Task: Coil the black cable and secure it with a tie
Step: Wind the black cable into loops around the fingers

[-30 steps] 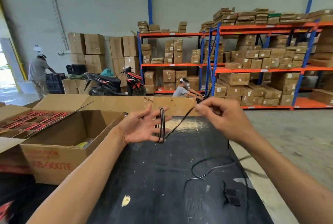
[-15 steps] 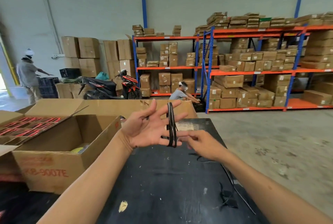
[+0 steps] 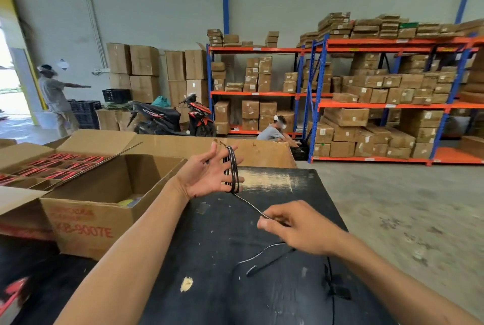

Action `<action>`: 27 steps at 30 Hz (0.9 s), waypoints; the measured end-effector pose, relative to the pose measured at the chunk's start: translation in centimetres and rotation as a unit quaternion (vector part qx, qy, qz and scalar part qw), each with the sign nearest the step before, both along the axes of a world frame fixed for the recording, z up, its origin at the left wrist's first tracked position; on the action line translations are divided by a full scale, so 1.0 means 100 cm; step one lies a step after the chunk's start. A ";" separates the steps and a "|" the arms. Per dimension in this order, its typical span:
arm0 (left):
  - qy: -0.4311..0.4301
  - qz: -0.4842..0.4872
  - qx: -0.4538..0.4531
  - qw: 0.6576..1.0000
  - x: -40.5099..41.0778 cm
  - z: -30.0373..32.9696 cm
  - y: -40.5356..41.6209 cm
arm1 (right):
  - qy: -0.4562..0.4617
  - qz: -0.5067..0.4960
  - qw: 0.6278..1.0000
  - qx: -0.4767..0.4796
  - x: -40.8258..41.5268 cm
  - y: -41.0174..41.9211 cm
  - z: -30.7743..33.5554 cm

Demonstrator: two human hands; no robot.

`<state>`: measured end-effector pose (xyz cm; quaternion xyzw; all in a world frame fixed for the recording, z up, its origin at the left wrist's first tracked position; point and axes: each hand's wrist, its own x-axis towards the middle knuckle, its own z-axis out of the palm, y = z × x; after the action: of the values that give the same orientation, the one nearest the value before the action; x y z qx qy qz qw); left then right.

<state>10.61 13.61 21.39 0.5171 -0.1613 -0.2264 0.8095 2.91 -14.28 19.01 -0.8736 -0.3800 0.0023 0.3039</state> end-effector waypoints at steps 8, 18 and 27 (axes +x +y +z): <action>0.031 0.010 0.047 0.998 -0.009 -0.002 -0.006 | 0.160 0.024 0.976 -0.146 0.012 -0.005 0.074; 0.007 -0.264 0.105 0.959 -0.045 0.008 -0.041 | -0.275 -0.131 0.951 -0.060 0.050 0.000 0.097; -0.031 -0.325 -0.018 0.945 -0.058 0.016 -0.037 | -0.224 -0.063 0.969 0.086 0.048 0.021 0.041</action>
<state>4.82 9.94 22.98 0.4291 -0.3493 -0.4582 0.6957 7.76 -12.18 23.16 -0.8444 -0.3816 -0.2457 0.2846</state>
